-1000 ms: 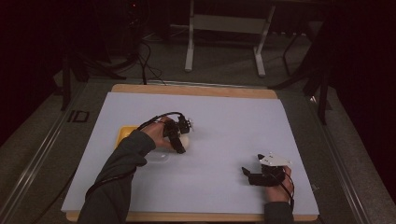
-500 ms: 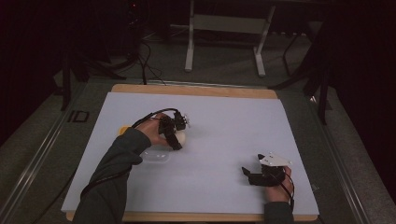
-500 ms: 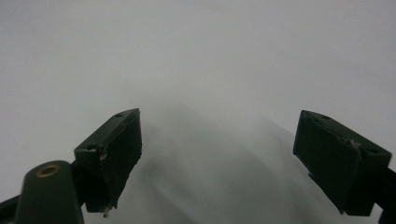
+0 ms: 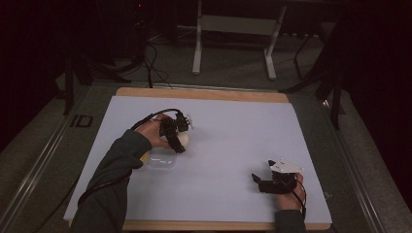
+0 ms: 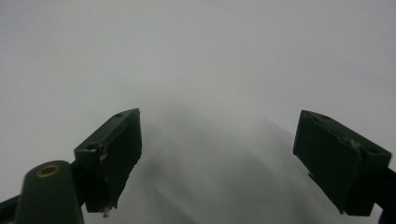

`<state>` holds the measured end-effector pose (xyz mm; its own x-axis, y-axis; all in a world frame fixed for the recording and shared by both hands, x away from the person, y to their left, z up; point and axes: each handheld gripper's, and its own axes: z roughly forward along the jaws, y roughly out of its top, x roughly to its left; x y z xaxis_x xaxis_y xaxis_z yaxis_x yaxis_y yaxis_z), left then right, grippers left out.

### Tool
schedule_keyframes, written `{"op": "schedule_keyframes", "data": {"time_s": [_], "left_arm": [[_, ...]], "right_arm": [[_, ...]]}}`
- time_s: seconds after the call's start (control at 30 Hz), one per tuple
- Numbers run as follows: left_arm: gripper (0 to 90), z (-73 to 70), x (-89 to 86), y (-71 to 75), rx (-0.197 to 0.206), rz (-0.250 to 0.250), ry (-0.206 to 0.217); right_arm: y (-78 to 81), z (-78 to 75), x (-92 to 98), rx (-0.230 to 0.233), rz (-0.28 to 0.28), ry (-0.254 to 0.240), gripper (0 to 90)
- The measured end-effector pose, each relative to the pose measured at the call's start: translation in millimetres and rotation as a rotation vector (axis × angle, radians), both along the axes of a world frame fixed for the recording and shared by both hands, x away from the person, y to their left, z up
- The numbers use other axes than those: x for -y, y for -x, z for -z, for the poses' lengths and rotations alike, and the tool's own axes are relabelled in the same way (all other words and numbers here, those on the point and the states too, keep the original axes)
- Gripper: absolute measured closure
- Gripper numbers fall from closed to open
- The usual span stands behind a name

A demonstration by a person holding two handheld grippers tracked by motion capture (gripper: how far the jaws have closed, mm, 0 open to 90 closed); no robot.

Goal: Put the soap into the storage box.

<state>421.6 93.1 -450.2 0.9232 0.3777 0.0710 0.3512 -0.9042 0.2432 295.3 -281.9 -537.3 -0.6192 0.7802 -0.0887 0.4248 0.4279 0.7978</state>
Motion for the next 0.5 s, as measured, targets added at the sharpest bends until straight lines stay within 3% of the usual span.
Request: {"op": "schedule_keyframes", "data": {"time_s": [0.5], "left_arm": [[23.3,-13.1,-15.2,-1.2,0.019,-0.03,0.015]], "right_arm": [[0.0,0.0,-0.1,0.0,-0.001,0.0,15.3]]}}
